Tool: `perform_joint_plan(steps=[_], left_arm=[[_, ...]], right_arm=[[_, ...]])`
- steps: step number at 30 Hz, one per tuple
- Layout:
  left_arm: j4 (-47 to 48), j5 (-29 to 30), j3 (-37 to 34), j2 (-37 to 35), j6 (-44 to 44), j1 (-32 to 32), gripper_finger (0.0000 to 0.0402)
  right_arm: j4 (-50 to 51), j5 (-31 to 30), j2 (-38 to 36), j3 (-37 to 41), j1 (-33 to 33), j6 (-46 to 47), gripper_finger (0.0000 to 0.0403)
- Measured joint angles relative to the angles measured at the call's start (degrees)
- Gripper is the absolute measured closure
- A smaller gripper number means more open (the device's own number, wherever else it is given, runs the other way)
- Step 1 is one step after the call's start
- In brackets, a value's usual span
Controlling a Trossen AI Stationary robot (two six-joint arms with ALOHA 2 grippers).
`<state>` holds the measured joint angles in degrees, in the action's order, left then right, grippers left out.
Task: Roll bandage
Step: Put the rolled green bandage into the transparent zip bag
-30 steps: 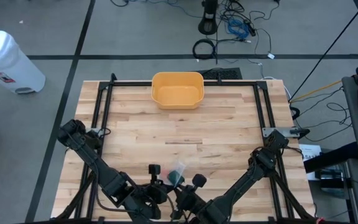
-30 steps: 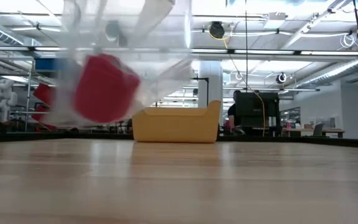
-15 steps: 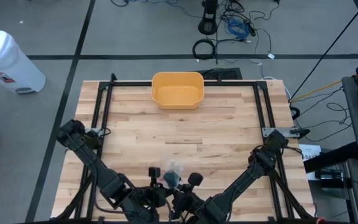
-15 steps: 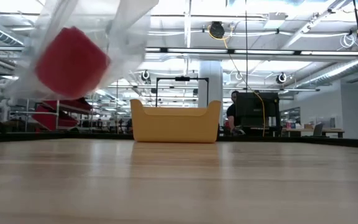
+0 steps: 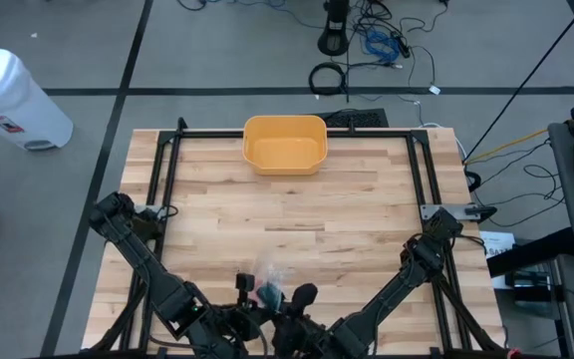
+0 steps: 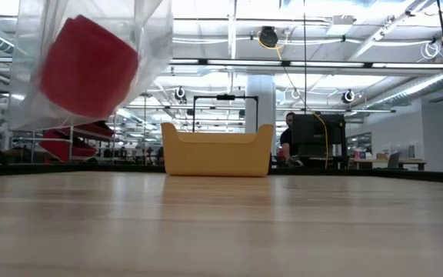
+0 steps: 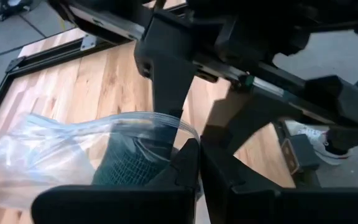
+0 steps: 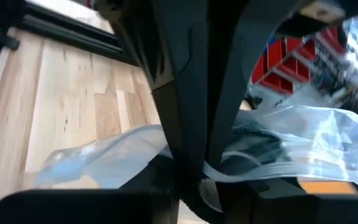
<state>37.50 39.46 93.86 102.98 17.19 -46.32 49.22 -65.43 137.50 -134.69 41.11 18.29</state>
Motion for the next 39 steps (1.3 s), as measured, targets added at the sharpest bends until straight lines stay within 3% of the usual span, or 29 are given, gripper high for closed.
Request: perform_joint_plan(steps=[7, 17, 25, 30, 35, 39], left_arm=[[0.08, -0.52, 0.00, -1.33, 0.31, -1.51, 0.0385], [-7.13, -0.42, -0.11, -5.17, -5.57, -5.64, 0.0385], [-6.62, -0.36, -0.11, -5.33, -5.73, -6.72, 0.0385], [-6.61, -0.24, -0.11, -5.33, -5.75, -6.76, 0.0385], [-6.49, -0.42, -0.11, -5.31, -6.51, -7.09, 0.0385], [-7.24, 0.09, -0.11, -5.31, -9.34, -7.49, 0.0385]], right_arm=[[-4.83, -0.96, -0.87, -0.15, 2.24, -13.59, 0.0328], [-9.50, 1.10, -1.35, -0.31, 1.27, -17.30, 0.0328], [-26.97, -2.16, -2.22, -0.35, 2.21, -34.42, 0.0328], [-27.59, -1.61, -2.22, -0.35, 1.38, -33.80, 0.0328], [-25.29, 6.21, -2.22, -0.35, 0.41, -28.07, 0.0328], [-22.33, 7.48, -2.20, -0.35, -0.48, -24.51, 0.0328]])
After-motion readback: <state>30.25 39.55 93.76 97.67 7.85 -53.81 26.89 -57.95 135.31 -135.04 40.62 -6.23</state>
